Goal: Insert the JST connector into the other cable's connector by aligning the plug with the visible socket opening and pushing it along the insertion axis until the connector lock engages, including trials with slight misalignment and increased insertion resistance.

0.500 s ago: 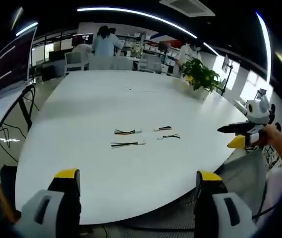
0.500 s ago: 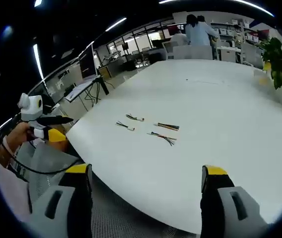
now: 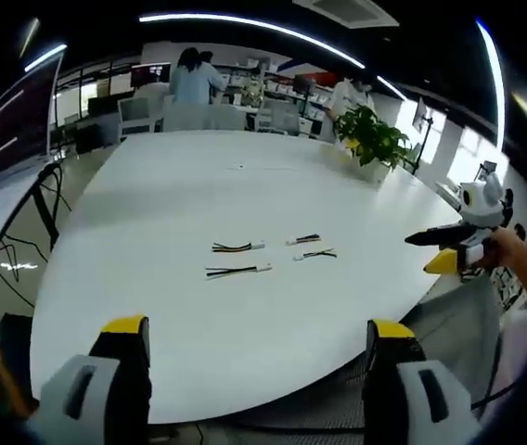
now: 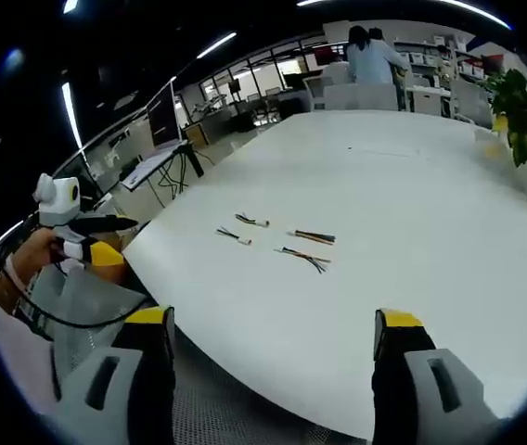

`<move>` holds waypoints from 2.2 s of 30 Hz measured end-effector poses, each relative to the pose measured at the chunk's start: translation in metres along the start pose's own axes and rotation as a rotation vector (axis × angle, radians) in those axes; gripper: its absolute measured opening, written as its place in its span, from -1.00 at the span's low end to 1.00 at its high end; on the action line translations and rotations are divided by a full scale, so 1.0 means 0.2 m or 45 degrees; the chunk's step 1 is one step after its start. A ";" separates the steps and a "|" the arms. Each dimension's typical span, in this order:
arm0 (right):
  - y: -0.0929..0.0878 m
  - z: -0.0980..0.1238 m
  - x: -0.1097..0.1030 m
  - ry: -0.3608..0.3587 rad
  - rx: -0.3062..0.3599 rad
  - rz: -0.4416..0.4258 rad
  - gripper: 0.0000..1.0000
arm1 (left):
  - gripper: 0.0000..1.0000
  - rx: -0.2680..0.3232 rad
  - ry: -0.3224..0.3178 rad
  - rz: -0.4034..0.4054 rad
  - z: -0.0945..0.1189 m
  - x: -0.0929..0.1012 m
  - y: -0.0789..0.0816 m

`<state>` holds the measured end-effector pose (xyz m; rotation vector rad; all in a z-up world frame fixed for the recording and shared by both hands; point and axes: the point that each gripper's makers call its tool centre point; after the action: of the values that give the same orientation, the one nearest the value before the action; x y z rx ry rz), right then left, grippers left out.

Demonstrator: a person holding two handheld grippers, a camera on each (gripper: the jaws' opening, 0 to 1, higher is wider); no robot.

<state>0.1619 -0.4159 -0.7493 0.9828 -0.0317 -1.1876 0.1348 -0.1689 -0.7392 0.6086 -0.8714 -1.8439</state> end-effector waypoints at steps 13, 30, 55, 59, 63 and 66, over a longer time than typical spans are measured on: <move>0.02 0.00 0.01 -0.006 -0.005 0.003 0.72 | 0.90 -0.003 -0.018 -0.021 -0.02 0.00 0.00; 0.03 -0.01 0.03 -0.028 -0.023 0.022 0.70 | 0.90 -0.030 -0.035 -0.013 -0.04 0.02 -0.02; 0.12 -0.02 0.01 -0.016 0.030 0.052 0.65 | 0.90 -0.004 -0.060 -0.060 -0.07 0.02 0.06; 0.14 -0.03 -0.03 0.000 0.040 0.074 0.65 | 0.89 0.000 -0.063 -0.078 -0.06 0.03 0.08; 0.15 -0.04 -0.04 0.004 0.035 0.097 0.64 | 0.89 0.005 -0.057 -0.096 -0.06 0.03 0.09; 0.15 -0.06 -0.03 -0.018 0.024 0.139 0.62 | 0.89 0.008 -0.055 -0.092 -0.06 0.03 0.09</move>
<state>0.1882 -0.4026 -0.7332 0.9772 -0.1070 -1.0962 0.1510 -0.1838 -0.7328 0.6134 -0.8945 -1.9266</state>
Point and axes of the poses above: the point that each gripper's makers call its tool centre point, and the gripper's own axes: z roughly backward along the fingers, x roughly to its right, y roughly out of its top, and after that the axes turned 13 degrees about -z, right-handed
